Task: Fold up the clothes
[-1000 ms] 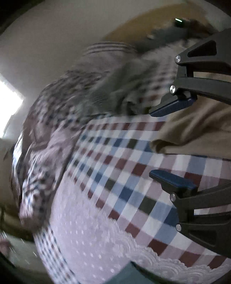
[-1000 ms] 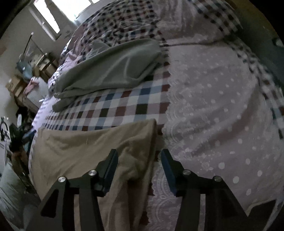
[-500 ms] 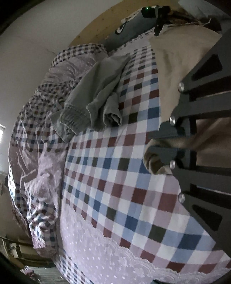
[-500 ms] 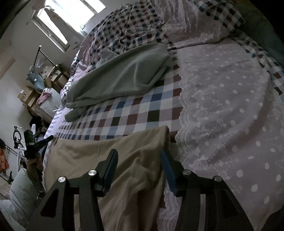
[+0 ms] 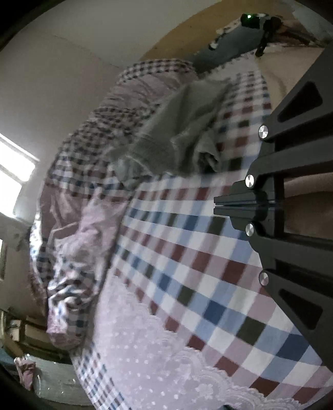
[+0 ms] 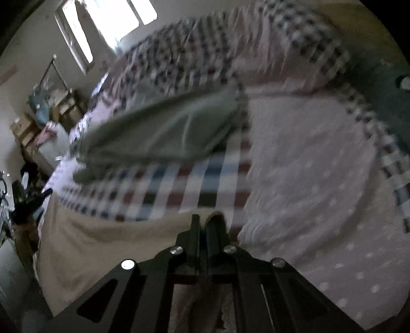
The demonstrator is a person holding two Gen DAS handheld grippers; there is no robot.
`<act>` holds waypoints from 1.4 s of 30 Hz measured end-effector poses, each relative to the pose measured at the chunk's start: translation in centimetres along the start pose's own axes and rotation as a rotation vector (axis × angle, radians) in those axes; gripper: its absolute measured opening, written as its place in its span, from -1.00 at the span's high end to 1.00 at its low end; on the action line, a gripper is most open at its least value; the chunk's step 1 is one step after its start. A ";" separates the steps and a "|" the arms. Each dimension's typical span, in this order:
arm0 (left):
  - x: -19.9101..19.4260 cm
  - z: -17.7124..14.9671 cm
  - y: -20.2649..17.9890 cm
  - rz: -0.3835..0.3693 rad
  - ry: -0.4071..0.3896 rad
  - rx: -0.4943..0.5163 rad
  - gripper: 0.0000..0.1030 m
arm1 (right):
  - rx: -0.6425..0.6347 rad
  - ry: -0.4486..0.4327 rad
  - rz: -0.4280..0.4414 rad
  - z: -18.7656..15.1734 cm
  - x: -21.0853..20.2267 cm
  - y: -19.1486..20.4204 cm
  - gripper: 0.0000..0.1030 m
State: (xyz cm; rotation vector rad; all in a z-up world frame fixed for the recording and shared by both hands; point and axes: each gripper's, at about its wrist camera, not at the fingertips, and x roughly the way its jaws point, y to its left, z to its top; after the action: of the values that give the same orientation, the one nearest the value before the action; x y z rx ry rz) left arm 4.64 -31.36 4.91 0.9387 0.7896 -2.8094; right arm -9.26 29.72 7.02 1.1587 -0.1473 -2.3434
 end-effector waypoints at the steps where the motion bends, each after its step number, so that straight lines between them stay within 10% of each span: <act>1: -0.3 0.5 0.6 0.014 -0.034 -0.025 1.00 | -0.002 -0.019 -0.023 0.2 -0.4 0.0 0.98; 10: -0.4 0.2 4.0 -0.018 0.053 -0.129 1.00 | 0.065 0.111 -0.138 -1.7 4.1 -2.1 0.86; 12: -0.9 -0.1 2.5 -0.058 0.102 -0.056 0.78 | 0.070 0.093 -0.126 -1.5 3.6 -2.0 0.83; 14: -1.5 -0.4 1.0 -0.097 0.151 0.017 -0.05 | 0.068 0.077 -0.126 -1.2 3.1 -1.8 0.76; 16: -2.0 -0.8 -0.4 -0.130 0.198 0.083 -0.18 | 0.069 0.072 -0.119 -1.1 3.1 -1.5 0.73; 27: -2.1 -0.9 -0.3 -0.225 0.296 0.004 -0.18 | 0.050 0.088 -0.099 -1.5 3.5 -0.3 0.48; 35: 1.5 -1.8 -0.8 -0.135 0.377 0.060 -0.14 | 0.050 0.098 -0.098 -1.7 3.8 -0.2 0.47; 40: 2.7 -2.3 -1.1 -0.088 0.399 0.092 0.82 | 0.029 0.102 -0.077 -1.7 4.1 0.2 0.47; 42: 2.6 -2.2 -1.0 -0.096 0.383 0.090 0.90 | 0.012 0.101 -0.048 -1.7 4.3 0.6 0.47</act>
State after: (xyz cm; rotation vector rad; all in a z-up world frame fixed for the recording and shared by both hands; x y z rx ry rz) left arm 3.51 -29.13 2.32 1.5228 0.7653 -2.8018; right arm -9.86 27.30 3.11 1.2974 -0.0984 -2.3223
